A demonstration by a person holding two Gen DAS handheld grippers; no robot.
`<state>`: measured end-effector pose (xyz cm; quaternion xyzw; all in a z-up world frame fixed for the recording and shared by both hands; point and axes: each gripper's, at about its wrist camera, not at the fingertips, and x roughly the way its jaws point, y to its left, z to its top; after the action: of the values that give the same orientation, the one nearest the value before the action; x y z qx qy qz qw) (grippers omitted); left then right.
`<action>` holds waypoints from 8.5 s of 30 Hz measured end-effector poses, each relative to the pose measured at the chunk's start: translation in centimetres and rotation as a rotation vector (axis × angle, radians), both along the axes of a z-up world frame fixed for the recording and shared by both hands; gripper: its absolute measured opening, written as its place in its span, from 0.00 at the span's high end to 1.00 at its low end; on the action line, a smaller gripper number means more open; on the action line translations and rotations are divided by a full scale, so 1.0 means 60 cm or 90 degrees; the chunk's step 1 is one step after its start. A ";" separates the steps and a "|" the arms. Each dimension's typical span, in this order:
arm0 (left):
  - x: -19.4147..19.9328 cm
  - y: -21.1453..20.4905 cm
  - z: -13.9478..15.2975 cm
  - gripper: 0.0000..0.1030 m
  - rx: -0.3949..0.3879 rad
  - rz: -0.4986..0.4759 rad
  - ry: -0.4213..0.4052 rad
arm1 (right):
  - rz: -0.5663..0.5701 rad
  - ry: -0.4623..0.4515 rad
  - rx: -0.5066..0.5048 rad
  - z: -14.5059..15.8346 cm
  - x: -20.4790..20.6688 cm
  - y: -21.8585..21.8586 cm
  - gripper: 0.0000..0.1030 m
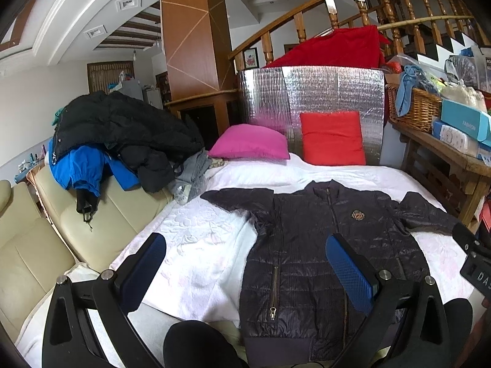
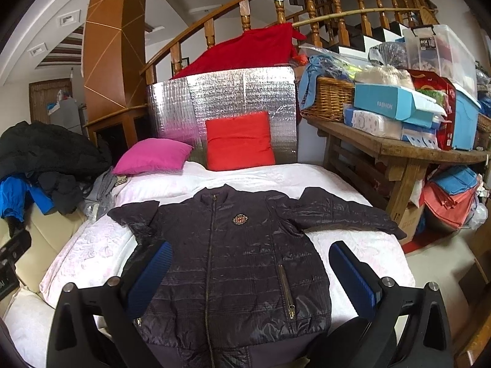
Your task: Fold large clothes
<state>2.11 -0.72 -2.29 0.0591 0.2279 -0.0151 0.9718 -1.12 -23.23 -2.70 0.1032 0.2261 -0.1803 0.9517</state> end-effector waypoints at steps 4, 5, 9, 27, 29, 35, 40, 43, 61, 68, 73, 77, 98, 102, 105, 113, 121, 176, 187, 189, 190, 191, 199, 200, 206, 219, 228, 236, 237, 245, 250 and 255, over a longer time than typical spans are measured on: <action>0.008 -0.009 -0.028 0.00 -0.039 -0.027 0.015 | 0.011 -0.019 0.029 -0.014 0.015 -0.034 0.00; 0.004 -0.011 -0.037 0.00 -0.059 -0.045 0.018 | 0.014 -0.029 0.043 -0.017 0.018 -0.047 0.00; -0.028 -0.018 -0.098 0.00 -0.160 -0.162 0.029 | 0.011 -0.110 0.130 -0.045 0.016 -0.139 0.00; 0.118 -0.178 -0.236 0.00 -0.074 -0.343 0.302 | -0.252 -0.216 0.715 -0.388 0.161 -0.679 0.00; 0.164 -0.195 -0.234 0.00 -0.004 -0.287 0.257 | -0.283 -0.233 0.743 -0.420 0.171 -0.700 0.00; 0.349 -0.223 -0.235 0.00 0.014 -0.144 0.134 | -0.387 -0.189 0.731 -0.472 0.215 -0.756 0.09; 0.483 -0.228 -0.272 0.00 -0.029 -0.056 0.128 | -0.466 -0.168 0.708 -0.498 0.244 -0.792 0.30; 0.519 -0.206 -0.301 0.00 -0.035 -0.014 0.136 | -0.480 -0.146 0.686 -0.505 0.258 -0.805 0.77; 0.564 -0.102 -0.301 0.00 -0.057 0.105 0.114 | -0.086 -0.178 0.378 -0.227 0.415 -0.545 0.83; 0.570 -0.061 -0.286 0.00 -0.066 0.142 0.096 | 0.148 -0.060 0.365 -0.250 0.547 -0.356 0.83; 0.580 -0.037 -0.286 0.00 -0.085 0.151 0.107 | 0.278 0.076 0.517 -0.365 0.618 -0.264 0.80; 0.580 -0.043 -0.290 0.00 -0.095 0.119 0.117 | 0.302 0.177 0.594 -0.433 0.612 -0.231 0.47; 0.486 -0.407 -0.324 0.00 -0.013 -0.210 0.246 | 0.002 0.010 0.729 -0.405 0.452 -0.510 0.27; 0.508 -0.460 -0.343 0.00 -0.009 -0.210 0.272 | -0.008 0.008 0.731 -0.414 0.446 -0.539 0.27; 0.526 -0.477 -0.353 0.01 -0.031 -0.215 0.284 | -0.002 0.016 0.755 -0.424 0.457 -0.543 0.27; 0.550 -0.469 -0.366 0.67 -0.042 -0.240 0.304 | -0.009 0.044 0.766 -0.443 0.489 -0.521 0.28; 0.576 -0.353 -0.314 0.80 -0.163 -0.261 0.330 | -0.017 0.064 0.741 -0.449 0.498 -0.515 0.27; 0.619 -0.164 -0.229 0.27 -0.099 -0.114 0.363 | -0.028 0.107 0.679 -0.438 0.513 -0.475 0.25; 0.642 -0.465 -0.299 0.16 0.102 -0.189 0.385 | -0.024 0.109 0.732 -0.459 0.517 -0.490 0.25; 0.655 -0.486 -0.329 0.16 0.143 -0.171 0.394 | -0.019 0.119 0.714 -0.455 0.522 -0.487 0.25; 0.661 -0.490 -0.345 0.19 0.148 -0.169 0.400 | -0.018 0.124 0.705 -0.453 0.524 -0.485 0.25; 0.664 -0.490 -0.351 0.38 0.140 -0.171 0.400 | -0.017 0.125 0.701 -0.453 0.524 -0.483 0.25; 0.643 -0.399 -0.266 0.86 0.050 -0.201 0.313 | -0.011 0.130 0.676 -0.449 0.527 -0.477 0.24; 0.641 -0.382 -0.252 0.87 0.044 -0.200 0.305 | -0.012 0.129 0.677 -0.449 0.526 -0.478 0.24; 0.635 -0.232 -0.213 0.84 -0.012 -0.181 0.328 | -0.019 0.128 0.662 -0.447 0.526 -0.471 0.24; 0.629 0.011 -0.216 0.40 -0.078 -0.089 0.330 | -0.006 0.095 0.613 -0.414 0.523 -0.451 0.22; 0.723 0.185 -0.260 0.25 -0.271 0.056 0.359 | 0.181 0.104 0.448 -0.365 0.571 -0.322 0.24; 0.811 0.238 -0.360 0.25 -0.482 0.127 0.407 | 0.214 0.234 0.410 -0.422 0.614 -0.264 0.36; 0.822 0.240 -0.368 0.25 -0.499 0.137 0.407 | 0.214 0.213 0.409 -0.412 0.610 -0.268 0.36; 0.929 0.248 -0.445 0.27 -0.589 0.180 0.419 | 0.197 0.143 0.398 -0.384 0.593 -0.296 0.36; 0.944 0.238 -0.458 0.54 -0.595 0.167 0.410 | 0.194 0.149 0.390 -0.387 0.600 -0.297 0.36; 0.938 0.219 -0.420 0.86 -0.544 0.137 0.365 | 0.185 0.162 0.388 -0.393 0.603 -0.293 0.36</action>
<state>58.38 12.39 -27.49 -0.3725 0.4630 -0.0224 0.8040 35.04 -40.82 -26.28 0.3257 0.3986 0.0211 0.8571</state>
